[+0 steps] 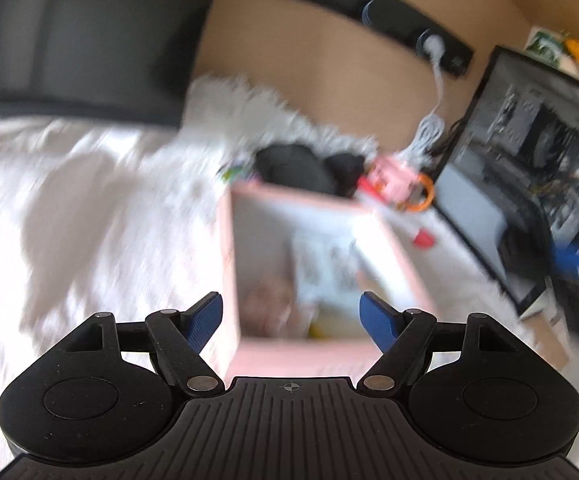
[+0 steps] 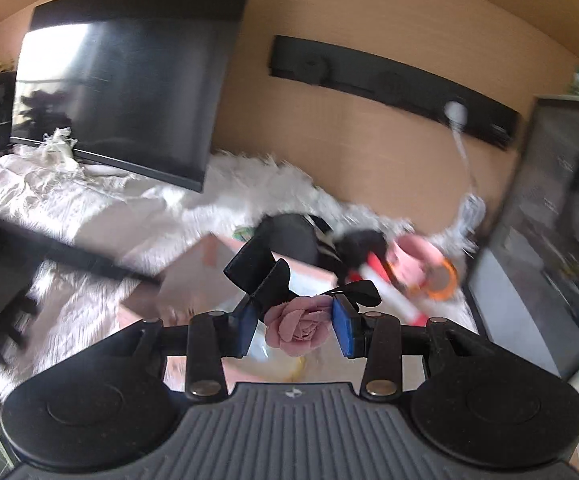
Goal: Organize soft objects
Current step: 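Drop the wipes packet into the pink box with left tool while right tool carries rose clip, then release the pink rose clip into the pink box with the right tool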
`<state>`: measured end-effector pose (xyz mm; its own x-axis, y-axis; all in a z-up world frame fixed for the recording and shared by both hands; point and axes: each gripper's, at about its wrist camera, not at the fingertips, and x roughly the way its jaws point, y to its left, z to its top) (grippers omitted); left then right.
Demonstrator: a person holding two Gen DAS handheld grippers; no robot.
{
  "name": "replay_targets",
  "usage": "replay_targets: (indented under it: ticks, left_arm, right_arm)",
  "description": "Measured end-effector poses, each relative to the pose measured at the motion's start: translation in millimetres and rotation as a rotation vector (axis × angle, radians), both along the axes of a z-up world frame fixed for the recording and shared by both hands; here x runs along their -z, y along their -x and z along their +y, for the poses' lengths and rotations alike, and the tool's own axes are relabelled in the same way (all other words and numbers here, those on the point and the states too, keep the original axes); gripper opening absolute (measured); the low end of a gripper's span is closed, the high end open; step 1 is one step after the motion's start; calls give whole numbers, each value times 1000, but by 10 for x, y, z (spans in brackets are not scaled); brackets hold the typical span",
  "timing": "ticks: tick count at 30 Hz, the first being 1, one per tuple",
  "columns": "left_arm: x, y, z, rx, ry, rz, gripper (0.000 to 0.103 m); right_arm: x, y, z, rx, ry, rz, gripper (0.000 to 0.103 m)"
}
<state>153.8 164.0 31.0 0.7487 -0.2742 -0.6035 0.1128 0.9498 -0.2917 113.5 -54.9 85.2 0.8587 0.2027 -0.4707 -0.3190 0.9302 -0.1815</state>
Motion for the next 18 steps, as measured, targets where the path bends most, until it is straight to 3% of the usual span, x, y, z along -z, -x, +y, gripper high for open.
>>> replay_targets:
  ticks: [5, 6, 8, 14, 18]
  left_arm:
    - [217, 326, 38, -50, 4, 89, 80]
    - [253, 379, 31, -49, 3, 102, 80]
    - [316, 456, 16, -49, -1, 124, 80]
    - [390, 588, 16, -104, -13, 157, 80]
    - [385, 615, -23, -135, -16, 166, 80]
  right_arm:
    - [-22, -488, 237, -70, 3, 8, 43]
    - [-16, -578, 292, -82, 4, 5, 46]
    - [11, -721, 375, -112, -12, -5, 64]
    - [163, -867, 495, -169, -62, 53, 64]
    - [305, -807, 306, -197, -85, 89, 64]
